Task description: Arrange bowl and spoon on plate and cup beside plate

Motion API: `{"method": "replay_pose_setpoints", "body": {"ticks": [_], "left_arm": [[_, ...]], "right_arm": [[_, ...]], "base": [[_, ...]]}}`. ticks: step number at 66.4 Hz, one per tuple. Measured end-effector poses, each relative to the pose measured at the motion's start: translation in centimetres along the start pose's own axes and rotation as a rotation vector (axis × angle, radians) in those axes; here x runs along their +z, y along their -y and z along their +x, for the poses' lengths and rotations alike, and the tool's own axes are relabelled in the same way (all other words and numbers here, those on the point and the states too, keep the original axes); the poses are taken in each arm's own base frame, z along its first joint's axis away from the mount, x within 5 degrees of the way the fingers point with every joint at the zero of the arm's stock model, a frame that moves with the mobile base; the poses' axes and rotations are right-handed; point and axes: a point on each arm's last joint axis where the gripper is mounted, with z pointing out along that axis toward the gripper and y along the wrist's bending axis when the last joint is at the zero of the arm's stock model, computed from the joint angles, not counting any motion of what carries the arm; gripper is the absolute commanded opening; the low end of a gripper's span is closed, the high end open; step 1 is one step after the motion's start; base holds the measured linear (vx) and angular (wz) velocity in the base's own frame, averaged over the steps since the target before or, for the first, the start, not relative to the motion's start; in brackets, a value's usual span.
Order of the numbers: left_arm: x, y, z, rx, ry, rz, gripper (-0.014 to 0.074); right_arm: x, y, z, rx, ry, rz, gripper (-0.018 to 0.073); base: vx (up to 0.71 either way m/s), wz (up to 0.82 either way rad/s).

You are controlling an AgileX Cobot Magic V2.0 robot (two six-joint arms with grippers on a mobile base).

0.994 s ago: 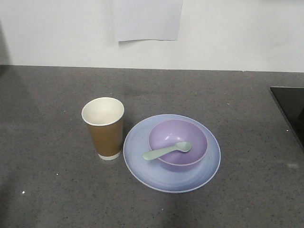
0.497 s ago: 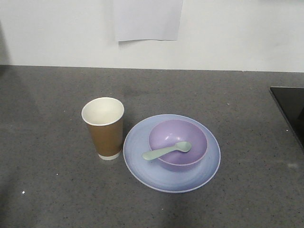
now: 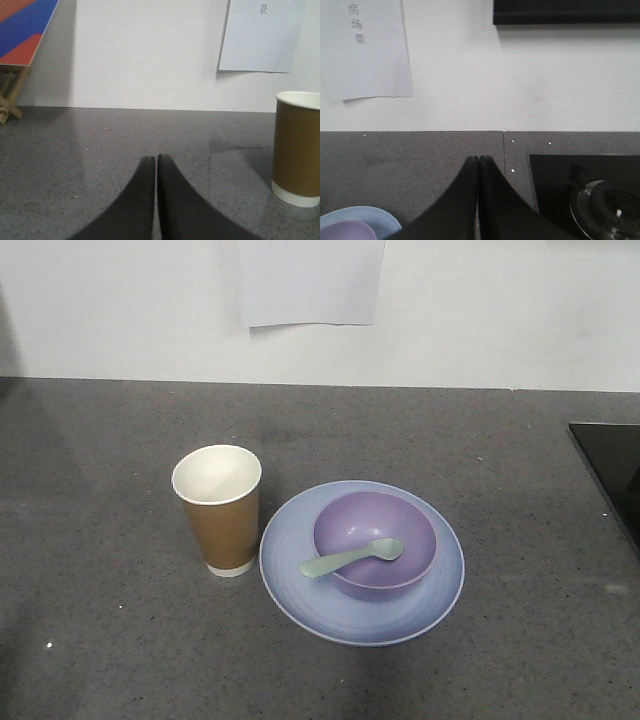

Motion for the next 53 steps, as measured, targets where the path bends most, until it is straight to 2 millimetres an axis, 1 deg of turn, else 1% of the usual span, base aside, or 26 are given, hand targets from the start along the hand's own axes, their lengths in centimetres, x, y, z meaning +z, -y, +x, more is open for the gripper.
{"method": "replay_pose_setpoints", "body": {"ticks": [3,7,9,10,25,27,29,30,32,35,43,53], "left_arm": [[0.0,0.0,0.0,0.0,0.0,0.0,-0.0006],[0.0,0.0,0.0,0.0,0.0,0.0,-0.0006],[0.0,0.0,0.0,0.0,0.0,0.0,-0.0006],[0.0,0.0,0.0,0.0,0.0,0.0,-0.0006],[0.0,0.0,0.0,0.0,0.0,0.0,-0.0006],[0.0,0.0,0.0,0.0,0.0,0.0,-0.0006],[0.0,0.0,0.0,0.0,0.0,0.0,-0.0006],[0.0,0.0,0.0,0.0,0.0,0.0,-0.0006],[0.0,0.0,0.0,0.0,0.0,0.0,-0.0006],[0.0,0.0,0.0,0.0,0.0,0.0,-0.0006],[0.0,0.0,0.0,0.0,0.0,0.0,-0.0006],[0.0,0.0,0.0,0.0,0.0,0.0,-0.0006]], "right_arm": [[-0.1,0.3,1.1,0.02,0.012,0.019,-0.0009],[0.1,0.7,3.3,0.034,0.018,0.036,-0.0009],[0.0,0.8,4.1,0.036,0.025,0.041,-0.0009],[0.2,0.8,4.8,0.036,0.023,0.044,-0.0009],[0.1,1.4,13.0,0.047,0.052,0.054,-0.0009],[0.2,1.5,14.5,0.051,0.048,0.055,-0.0009],[0.1,1.5,15.6,0.052,0.05,0.056,-0.0009],[0.0,1.5,15.8,0.053,0.056,0.056,-0.0009],[0.1,1.6,17.2,0.056,0.052,0.057,-0.0009],[0.0,1.7,18.7,0.057,0.054,0.058,-0.0009],[-0.2,1.9,21.7,0.046,0.069,0.061,-0.0009],[-0.4,2.1,23.5,0.007,0.088,0.07,-0.0009]], "base": [[0.0,0.0],[0.0,0.0],[0.0,0.0],[0.0,0.0],[0.0,0.0],[0.0,0.0],[0.0,0.0],[0.0,0.0],[0.0,0.0],[0.0,0.0],[0.0,0.0],[0.0,0.0]]}}
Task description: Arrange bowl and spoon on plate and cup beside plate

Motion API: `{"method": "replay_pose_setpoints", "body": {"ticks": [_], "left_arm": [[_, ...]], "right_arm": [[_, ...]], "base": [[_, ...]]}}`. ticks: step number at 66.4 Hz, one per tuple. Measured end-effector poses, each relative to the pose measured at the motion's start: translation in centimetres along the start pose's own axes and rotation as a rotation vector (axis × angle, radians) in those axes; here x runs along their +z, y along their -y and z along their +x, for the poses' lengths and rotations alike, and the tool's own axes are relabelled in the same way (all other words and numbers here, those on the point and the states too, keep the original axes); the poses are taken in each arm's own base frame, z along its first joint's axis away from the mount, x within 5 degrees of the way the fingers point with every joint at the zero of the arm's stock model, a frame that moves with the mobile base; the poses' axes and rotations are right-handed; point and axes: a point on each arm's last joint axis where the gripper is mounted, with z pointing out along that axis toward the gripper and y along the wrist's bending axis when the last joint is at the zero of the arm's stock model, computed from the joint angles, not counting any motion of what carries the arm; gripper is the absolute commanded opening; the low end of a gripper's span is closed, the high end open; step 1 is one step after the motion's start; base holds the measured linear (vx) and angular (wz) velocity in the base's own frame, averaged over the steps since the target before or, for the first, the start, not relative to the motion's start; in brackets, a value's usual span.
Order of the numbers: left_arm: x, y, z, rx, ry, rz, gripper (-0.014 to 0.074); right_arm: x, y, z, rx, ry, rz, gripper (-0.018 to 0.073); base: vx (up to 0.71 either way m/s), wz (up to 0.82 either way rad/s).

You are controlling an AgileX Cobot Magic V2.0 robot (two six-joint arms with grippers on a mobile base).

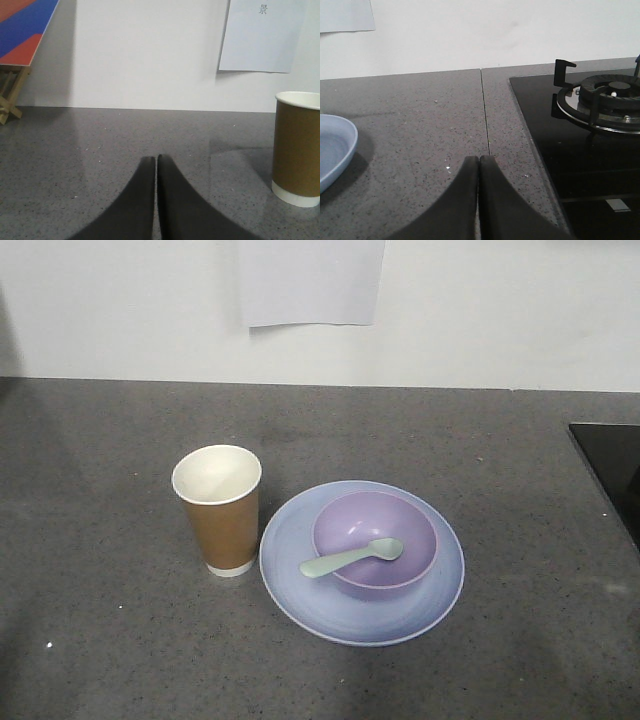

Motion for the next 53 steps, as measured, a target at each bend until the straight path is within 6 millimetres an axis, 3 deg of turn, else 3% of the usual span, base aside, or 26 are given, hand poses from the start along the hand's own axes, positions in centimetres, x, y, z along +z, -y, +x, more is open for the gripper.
{"method": "replay_pose_setpoints", "body": {"ticks": [53], "left_arm": [[0.0,0.0,0.0,0.0,0.0,0.0,-0.0006]], "right_arm": [[-0.21,-0.68,-0.09,-0.106,0.081,-0.108,-0.0009]], "base": [[0.0,0.0]]}}
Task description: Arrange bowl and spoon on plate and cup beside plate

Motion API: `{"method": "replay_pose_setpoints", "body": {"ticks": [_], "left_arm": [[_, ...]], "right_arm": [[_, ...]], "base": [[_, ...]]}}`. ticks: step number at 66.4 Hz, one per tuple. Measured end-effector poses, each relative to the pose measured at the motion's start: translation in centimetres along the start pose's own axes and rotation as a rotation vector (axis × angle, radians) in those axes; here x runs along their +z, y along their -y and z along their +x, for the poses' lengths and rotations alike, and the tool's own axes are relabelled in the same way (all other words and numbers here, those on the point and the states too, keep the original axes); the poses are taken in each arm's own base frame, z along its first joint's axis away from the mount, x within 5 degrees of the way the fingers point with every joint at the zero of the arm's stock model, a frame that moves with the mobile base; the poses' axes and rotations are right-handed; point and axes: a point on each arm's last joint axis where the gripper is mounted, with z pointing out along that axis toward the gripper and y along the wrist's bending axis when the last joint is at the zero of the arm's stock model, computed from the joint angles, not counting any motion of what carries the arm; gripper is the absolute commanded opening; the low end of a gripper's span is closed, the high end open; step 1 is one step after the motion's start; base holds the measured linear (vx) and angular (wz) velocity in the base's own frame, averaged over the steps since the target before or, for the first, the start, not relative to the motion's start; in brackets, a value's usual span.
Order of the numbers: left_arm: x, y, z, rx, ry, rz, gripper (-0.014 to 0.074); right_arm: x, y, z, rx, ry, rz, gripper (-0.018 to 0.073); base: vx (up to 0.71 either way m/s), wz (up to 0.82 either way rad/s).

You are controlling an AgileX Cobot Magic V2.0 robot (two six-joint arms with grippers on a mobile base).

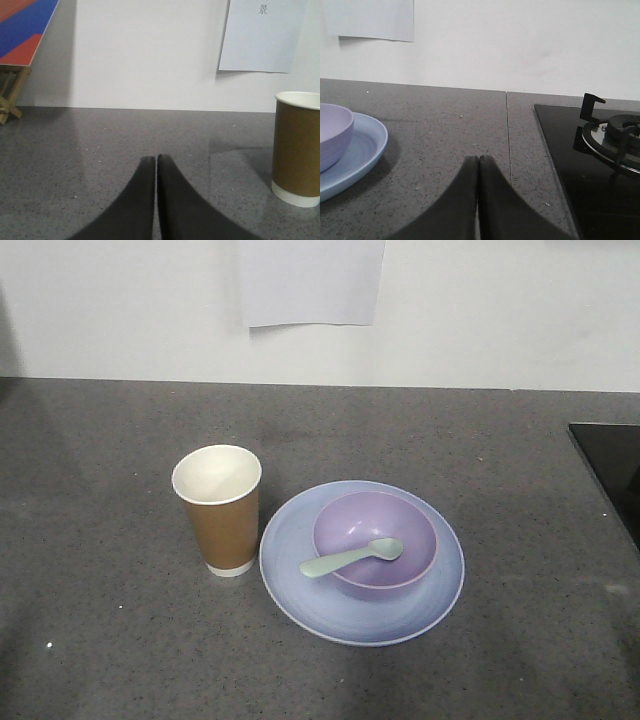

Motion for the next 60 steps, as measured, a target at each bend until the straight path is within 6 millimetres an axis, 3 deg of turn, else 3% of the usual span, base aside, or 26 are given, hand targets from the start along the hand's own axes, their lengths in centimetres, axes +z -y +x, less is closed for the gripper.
{"method": "replay_pose_setpoints", "body": {"ticks": [60], "left_arm": [[0.0,0.0,0.0,0.0,0.0,0.0,-0.0006]], "right_arm": [[0.0,-0.02,-0.01,0.061,0.001,-0.002,-0.0009]], "base": [[0.0,0.0]]}}
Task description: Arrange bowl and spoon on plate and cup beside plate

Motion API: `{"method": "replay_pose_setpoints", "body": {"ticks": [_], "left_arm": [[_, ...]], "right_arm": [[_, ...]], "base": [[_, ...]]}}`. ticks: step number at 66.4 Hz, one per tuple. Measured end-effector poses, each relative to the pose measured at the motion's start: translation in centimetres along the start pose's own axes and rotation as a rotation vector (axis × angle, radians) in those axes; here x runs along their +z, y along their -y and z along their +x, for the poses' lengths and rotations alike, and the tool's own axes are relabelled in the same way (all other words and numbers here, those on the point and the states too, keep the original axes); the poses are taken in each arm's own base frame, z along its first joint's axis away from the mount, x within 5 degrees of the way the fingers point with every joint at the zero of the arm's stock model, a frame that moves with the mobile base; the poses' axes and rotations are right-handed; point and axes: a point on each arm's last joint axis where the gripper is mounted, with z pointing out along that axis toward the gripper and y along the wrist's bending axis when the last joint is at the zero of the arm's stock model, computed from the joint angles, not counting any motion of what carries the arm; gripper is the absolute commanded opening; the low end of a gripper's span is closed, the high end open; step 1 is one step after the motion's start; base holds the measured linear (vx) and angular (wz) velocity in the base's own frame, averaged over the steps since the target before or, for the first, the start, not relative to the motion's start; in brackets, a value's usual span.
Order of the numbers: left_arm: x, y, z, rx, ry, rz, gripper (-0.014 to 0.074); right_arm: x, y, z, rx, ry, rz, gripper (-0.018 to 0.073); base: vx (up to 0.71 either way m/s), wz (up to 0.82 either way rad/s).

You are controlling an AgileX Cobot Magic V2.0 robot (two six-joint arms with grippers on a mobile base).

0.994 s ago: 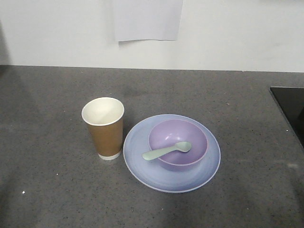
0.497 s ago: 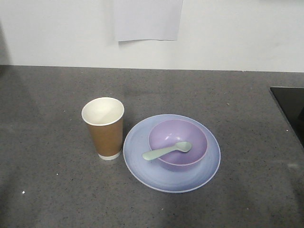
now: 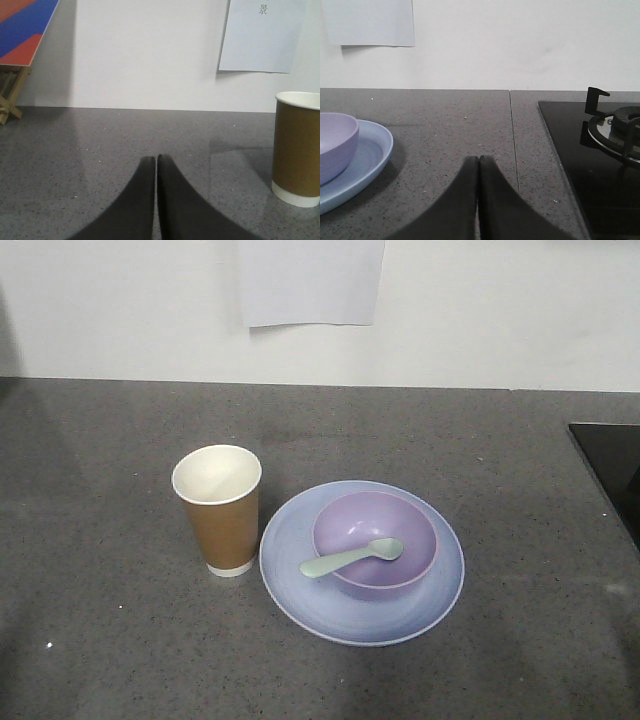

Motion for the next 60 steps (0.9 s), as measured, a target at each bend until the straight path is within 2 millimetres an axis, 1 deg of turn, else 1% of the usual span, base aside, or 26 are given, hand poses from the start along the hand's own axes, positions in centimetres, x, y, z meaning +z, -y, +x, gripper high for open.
{"method": "replay_pose_setpoints", "body": {"ticks": [32,50,60], "left_arm": [[0.0,0.0,0.0,0.0,0.0,0.0,-0.0006],[0.0,0.0,0.0,0.0,0.0,0.0,-0.0006],[0.0,0.0,0.0,0.0,0.0,0.0,-0.0006]], "right_arm": [[-0.02,0.0,-0.01,0.001,0.002,0.0,-0.0009],[-0.66,-0.01,-0.48,0.001,0.085,-0.002,-0.0009],[-0.71,-0.01,-0.5,0.001,0.09,-0.002,-0.0009]], "base": [[0.0,0.0],[0.0,0.0],[0.0,0.0]]}}
